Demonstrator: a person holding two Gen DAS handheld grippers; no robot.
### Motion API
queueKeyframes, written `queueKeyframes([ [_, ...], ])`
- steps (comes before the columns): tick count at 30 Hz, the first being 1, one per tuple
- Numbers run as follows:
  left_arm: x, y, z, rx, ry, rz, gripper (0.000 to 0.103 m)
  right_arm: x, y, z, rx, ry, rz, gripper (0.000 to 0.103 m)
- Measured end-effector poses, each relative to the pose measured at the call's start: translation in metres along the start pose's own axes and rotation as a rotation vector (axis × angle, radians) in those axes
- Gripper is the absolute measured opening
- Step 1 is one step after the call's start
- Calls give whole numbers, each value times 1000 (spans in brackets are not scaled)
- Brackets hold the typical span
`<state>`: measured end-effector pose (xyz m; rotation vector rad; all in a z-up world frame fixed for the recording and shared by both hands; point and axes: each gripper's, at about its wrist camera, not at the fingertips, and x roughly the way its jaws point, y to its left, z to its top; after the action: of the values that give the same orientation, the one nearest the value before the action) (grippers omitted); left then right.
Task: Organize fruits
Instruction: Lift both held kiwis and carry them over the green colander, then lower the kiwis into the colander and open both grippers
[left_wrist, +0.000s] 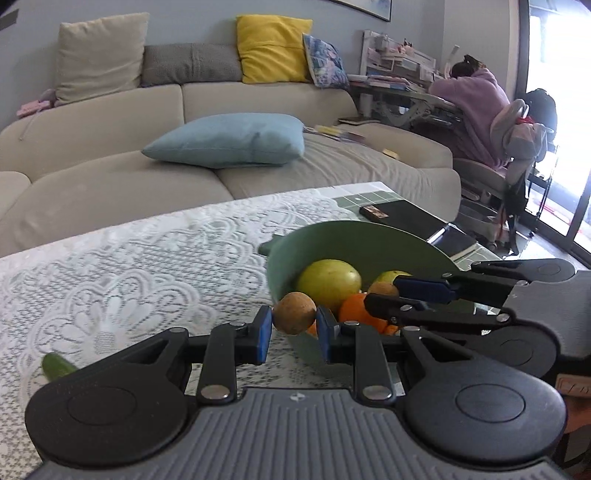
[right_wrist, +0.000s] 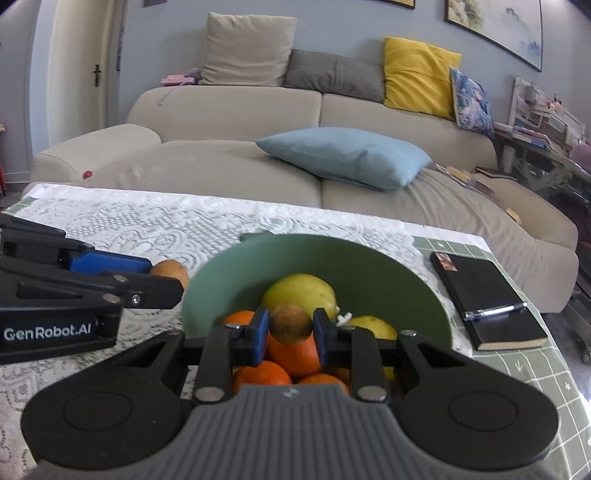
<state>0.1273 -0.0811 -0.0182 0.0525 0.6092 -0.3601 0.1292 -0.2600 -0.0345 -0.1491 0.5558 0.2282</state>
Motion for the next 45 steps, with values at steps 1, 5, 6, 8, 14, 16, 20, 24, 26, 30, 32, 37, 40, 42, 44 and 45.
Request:
queueKeyframes([
  [1, 1, 0, 1, 5, -6, 4, 29, 1, -1, -1, 2, 3, -3, 22],
  [5, 7, -3, 7, 18, -3, -3, 29, 4, -5, -3, 15, 16, -10, 22],
  [6, 9, -4, 8, 20, -2, -8, 29, 4, -6, -4, 17, 18, -14, 22],
  [8, 13, -7, 12, 32, -2, -15, 27, 4, -7, -5, 23, 19, -20, 23],
  [14, 28, -16, 19, 65, 17, -51, 27, 6, -9, -6, 30, 26, -10, 22],
  [16, 33, -17, 18, 67, 32, -56, 26, 6, -9, -6, 30, 27, -9, 22],
  [20, 40, -18, 14, 72, 54, -56, 26, 7, -10, -6, 32, 26, -7, 23],
  [24, 41, -14, 13, 52, 62, -60, 27, 7, -8, -6, 24, 27, -11, 23],
  [26, 39, -13, 14, 48, 60, -54, 27, 6, -8, -6, 27, 23, -9, 23],
  [30, 34, -10, 15, 36, 48, -60, 28, 5, -8, -6, 28, 15, -6, 23],
  [32, 31, -9, 15, 34, 45, -60, 31, 4, -8, -6, 27, 11, -6, 23],
  [37, 23, -7, 15, 26, 31, -50, 44, 1, -8, -5, 32, -11, -12, 38],
  [40, 16, -5, 16, 29, 18, -41, 52, -2, -7, -5, 32, -27, -9, 40],
  [42, 10, -4, 16, 36, 11, -35, 53, -2, -8, -5, 31, -40, -11, 41],
  [44, 5, -2, 15, 33, 10, -24, 54, -5, -8, -4, 37, -62, -9, 42],
  [45, 2, 0, 14, 27, 7, -20, 55, -7, -7, -3, 39, -71, -8, 44],
])
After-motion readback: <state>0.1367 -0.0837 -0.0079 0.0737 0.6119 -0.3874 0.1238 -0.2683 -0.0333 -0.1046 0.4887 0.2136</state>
